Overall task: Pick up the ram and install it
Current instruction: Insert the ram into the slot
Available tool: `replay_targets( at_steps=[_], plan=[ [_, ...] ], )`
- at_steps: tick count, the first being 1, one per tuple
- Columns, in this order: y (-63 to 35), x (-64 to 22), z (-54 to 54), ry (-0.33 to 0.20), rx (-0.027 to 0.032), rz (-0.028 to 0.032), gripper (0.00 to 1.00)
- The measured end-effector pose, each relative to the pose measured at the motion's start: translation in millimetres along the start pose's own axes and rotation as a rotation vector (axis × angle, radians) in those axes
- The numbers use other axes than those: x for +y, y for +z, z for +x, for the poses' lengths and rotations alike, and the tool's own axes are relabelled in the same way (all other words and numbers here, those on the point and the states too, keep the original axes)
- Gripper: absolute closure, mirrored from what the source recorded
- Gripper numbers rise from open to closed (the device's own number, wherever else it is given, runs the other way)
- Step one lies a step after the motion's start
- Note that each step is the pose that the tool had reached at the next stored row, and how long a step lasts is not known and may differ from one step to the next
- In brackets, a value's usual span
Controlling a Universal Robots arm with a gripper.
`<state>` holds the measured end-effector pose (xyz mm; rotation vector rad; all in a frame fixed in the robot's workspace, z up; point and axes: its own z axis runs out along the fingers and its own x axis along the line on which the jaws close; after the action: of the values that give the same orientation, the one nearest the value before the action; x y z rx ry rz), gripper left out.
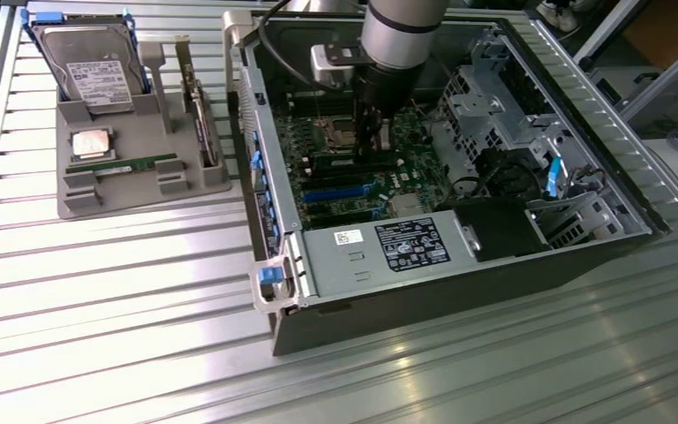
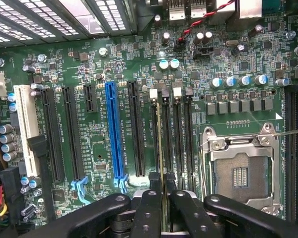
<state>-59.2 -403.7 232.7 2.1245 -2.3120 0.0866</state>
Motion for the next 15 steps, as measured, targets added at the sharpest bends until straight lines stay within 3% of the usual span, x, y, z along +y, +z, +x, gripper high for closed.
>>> replay_targets(
  at_steps=[15],
  plan=[
    [-0.6,-0.5,1.4,0.0,0.0,0.0,0.87]
  ],
)
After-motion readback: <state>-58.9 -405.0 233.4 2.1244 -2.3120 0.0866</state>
